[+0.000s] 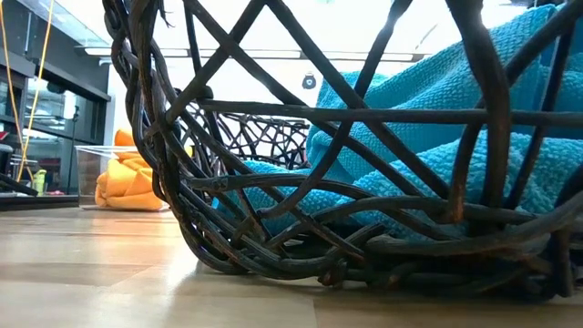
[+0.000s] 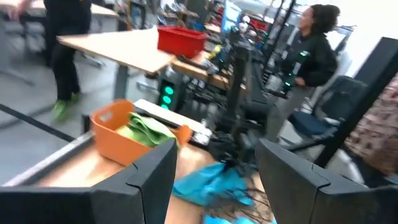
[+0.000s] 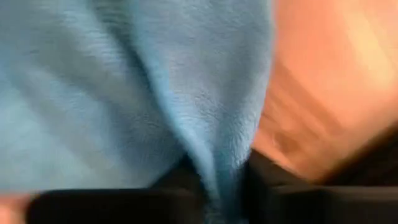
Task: Sort microfiber towel by color & place in baskets
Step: Put the blue towel into the black basket
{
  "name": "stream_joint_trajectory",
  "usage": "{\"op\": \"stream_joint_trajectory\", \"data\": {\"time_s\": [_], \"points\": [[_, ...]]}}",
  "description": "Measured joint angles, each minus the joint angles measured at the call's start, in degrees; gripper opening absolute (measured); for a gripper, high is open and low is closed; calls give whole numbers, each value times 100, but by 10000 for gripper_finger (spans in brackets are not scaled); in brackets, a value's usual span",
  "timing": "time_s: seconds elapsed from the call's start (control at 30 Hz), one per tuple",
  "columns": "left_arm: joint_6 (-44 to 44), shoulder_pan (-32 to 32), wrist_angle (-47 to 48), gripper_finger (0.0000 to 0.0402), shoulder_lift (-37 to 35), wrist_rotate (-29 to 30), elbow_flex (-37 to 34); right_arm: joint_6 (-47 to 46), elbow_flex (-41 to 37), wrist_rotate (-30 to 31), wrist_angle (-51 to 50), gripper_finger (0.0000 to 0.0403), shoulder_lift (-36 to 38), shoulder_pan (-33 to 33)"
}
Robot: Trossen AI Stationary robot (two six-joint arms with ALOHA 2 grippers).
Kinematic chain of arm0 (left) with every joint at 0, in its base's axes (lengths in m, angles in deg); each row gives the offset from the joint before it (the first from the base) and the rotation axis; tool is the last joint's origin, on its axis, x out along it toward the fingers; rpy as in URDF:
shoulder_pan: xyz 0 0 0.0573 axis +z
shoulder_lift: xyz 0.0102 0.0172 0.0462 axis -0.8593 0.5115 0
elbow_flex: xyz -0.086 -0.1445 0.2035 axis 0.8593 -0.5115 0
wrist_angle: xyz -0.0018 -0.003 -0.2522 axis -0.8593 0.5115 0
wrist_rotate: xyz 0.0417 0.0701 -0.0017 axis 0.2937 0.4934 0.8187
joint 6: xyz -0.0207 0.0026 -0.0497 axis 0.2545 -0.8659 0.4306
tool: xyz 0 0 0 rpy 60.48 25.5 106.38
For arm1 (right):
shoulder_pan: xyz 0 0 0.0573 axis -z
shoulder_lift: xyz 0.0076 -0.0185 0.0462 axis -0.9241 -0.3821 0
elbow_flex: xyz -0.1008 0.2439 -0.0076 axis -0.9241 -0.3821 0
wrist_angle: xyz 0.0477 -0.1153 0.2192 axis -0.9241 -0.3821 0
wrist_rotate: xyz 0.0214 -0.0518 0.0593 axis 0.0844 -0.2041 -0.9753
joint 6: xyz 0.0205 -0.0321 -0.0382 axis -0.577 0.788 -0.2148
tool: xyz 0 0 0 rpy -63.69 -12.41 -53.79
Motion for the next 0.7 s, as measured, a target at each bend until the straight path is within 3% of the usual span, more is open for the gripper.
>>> {"op": "stream_joint_trajectory", "data": {"time_s": [0.07, 0.27, 0.47, 0.57, 0.7], "points": [[-196, 0, 30, 207, -115, 167, -1, 151, 272, 35, -341, 22, 102, 2], [-534, 0, 26, 207, -428, 357, 0, 183, 1359, 206, -1577, 7, 466, 0], [-775, 0, 448, 207, -580, 624, 0, -55, 3094, 1402, -2792, 3, 657, -2], [-680, 0, 755, 207, -564, 672, 0, -76, 3866, 2172, -2786, 4, 673, -2], [-481, 0, 1075, 207, -446, 675, -1, 314, 4329, 2959, -1834, 2, 673, 0]]}}
